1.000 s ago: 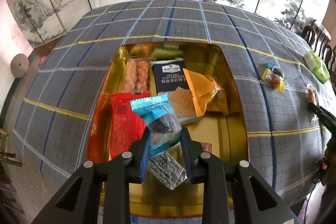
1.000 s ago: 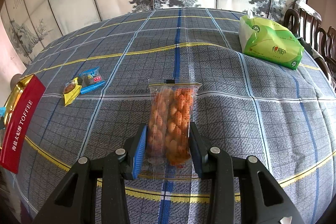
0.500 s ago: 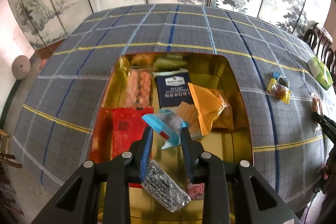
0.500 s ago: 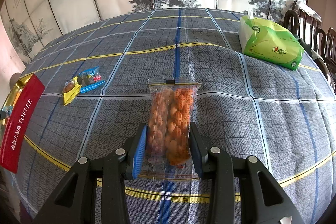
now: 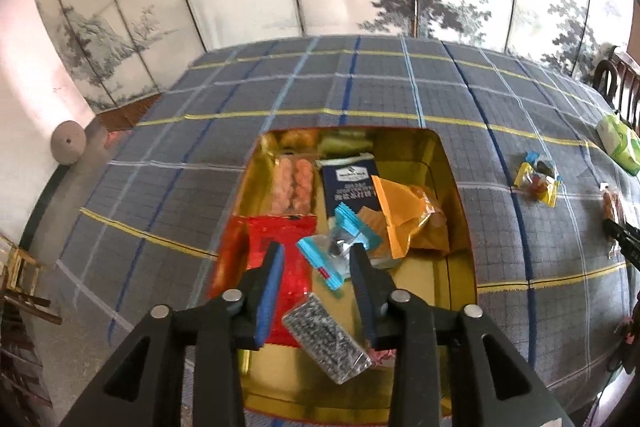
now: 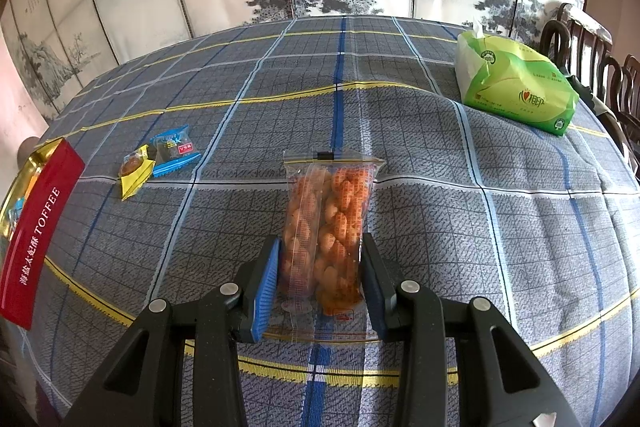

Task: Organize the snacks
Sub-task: 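Carry the peanut bag toward the gold tray with the right tool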

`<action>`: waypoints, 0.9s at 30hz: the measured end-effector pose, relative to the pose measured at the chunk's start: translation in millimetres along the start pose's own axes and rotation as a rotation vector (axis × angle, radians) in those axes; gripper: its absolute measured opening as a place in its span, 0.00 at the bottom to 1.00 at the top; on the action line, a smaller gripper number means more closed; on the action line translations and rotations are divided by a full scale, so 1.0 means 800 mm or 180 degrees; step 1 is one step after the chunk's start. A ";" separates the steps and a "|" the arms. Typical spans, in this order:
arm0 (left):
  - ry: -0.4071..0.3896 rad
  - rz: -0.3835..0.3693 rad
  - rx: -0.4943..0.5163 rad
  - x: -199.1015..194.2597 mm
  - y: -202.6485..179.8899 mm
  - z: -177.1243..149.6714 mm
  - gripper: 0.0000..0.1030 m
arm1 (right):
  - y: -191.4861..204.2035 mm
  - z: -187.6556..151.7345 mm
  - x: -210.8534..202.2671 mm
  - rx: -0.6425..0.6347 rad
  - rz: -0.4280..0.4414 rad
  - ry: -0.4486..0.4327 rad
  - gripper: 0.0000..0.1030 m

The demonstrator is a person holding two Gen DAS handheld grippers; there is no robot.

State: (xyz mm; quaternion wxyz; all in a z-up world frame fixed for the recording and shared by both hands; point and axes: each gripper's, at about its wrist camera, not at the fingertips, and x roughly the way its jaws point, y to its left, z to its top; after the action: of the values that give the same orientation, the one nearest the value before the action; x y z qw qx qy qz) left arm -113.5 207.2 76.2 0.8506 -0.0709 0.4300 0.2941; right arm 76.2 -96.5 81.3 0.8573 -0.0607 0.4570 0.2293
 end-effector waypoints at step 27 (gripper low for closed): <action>-0.0543 0.0323 0.0046 -0.092 0.000 -0.007 0.47 | 0.062 0.014 -0.055 -0.0110 0.0402 -0.0170 0.34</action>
State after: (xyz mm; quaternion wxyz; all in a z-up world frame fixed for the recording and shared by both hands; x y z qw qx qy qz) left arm -151.1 172.9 129.5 0.8686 -0.0176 0.3612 0.3387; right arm 41.9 -64.0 128.5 0.8518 -0.0403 0.4329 0.2922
